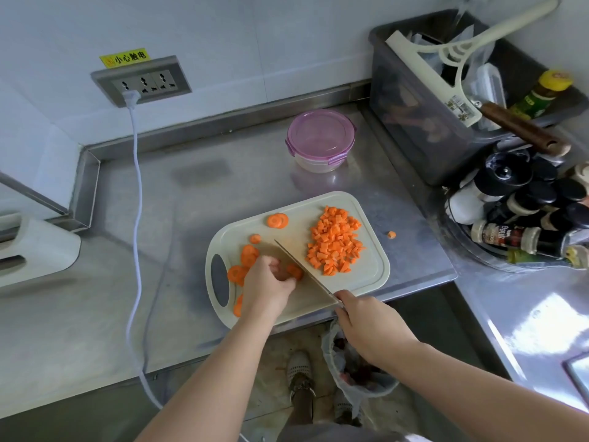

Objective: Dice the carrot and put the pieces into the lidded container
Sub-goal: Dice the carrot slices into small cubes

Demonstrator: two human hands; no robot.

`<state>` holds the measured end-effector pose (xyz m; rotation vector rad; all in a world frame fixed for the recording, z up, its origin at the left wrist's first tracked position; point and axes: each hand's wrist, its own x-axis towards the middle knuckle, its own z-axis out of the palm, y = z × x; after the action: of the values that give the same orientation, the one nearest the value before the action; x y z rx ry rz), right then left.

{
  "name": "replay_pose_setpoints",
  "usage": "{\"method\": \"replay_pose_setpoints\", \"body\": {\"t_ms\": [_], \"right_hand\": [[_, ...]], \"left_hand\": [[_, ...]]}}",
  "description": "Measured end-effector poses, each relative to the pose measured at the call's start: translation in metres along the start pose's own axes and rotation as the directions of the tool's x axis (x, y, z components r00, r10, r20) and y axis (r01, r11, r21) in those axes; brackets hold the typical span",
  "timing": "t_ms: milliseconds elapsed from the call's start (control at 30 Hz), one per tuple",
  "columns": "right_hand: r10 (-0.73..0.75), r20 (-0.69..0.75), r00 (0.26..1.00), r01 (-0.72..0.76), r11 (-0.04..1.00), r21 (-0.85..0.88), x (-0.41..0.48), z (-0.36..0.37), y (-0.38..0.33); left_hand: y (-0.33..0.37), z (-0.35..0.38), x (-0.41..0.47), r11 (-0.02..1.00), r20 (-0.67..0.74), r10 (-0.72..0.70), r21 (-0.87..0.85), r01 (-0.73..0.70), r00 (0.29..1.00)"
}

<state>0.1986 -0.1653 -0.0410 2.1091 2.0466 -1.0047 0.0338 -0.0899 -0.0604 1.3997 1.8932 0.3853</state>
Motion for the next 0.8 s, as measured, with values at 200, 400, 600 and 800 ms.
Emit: {"method": "replay_pose_setpoints", "body": {"t_ms": [200, 400, 600, 800], "right_hand": [[-0.025, 0.006, 1.000, 0.025, 0.999, -0.024, -0.002, 0.003, -0.002], [-0.014, 0.019, 1.000, 0.014, 1.000, 0.017, -0.005, 0.004, -0.003], [0.020, 0.046, 0.999, -0.023, 0.998, 0.054, -0.004, -0.002, -0.002], [-0.034, 0.024, 0.999, 0.034, 0.999, 0.016, -0.004, 0.002, -0.004]], "left_hand": [[-0.002, 0.004, -0.002, 0.981, -0.020, -0.093, -0.173, 0.088, 0.995], [0.001, 0.009, 0.001, 0.961, -0.007, -0.115, -0.256, 0.109, 0.993], [-0.004, 0.012, 0.008, 0.912, 0.056, -0.194, -0.359, 0.201, 0.979], [-0.001, 0.011, 0.008, 0.820, 0.109, -0.296, -0.480, 0.311, 0.949]]}}
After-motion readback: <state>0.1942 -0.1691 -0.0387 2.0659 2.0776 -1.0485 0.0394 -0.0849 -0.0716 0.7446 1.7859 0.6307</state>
